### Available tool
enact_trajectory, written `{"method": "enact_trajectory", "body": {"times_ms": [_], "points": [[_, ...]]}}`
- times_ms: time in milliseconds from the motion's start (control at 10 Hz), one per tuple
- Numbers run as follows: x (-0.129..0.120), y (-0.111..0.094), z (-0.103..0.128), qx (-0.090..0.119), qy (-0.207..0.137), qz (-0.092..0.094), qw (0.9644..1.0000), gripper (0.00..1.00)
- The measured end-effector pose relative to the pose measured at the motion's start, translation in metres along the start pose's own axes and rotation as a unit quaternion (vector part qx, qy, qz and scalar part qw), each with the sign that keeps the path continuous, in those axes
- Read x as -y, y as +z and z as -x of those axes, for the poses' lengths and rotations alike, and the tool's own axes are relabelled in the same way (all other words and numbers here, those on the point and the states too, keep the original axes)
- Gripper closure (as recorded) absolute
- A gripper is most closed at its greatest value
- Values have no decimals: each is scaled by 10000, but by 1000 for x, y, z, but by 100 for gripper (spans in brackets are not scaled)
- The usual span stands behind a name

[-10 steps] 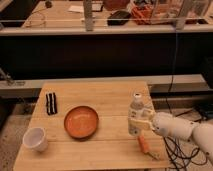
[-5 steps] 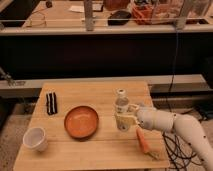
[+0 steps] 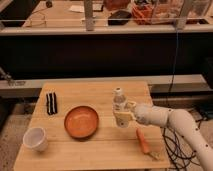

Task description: Stand the bottle upright

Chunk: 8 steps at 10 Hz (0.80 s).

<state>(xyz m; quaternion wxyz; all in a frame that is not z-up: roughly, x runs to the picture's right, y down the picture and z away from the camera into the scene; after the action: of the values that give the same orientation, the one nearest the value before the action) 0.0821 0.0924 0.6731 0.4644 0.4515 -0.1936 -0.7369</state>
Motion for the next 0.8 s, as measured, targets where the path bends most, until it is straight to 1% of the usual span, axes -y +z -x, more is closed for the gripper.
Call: {"method": "enact_trajectory", "body": {"times_ms": [100, 300, 500, 700, 800], "points": [[0, 4, 0, -4, -39, -8, 10000, 99], [-1, 10, 16, -325, -118, 56, 9994, 99], [-1, 15, 21, -392, -256, 94, 9989, 99], [-3, 12, 16, -474, -488, 187, 9975, 99], [-3, 12, 15, -488, -559, 195, 9971, 99]]}}
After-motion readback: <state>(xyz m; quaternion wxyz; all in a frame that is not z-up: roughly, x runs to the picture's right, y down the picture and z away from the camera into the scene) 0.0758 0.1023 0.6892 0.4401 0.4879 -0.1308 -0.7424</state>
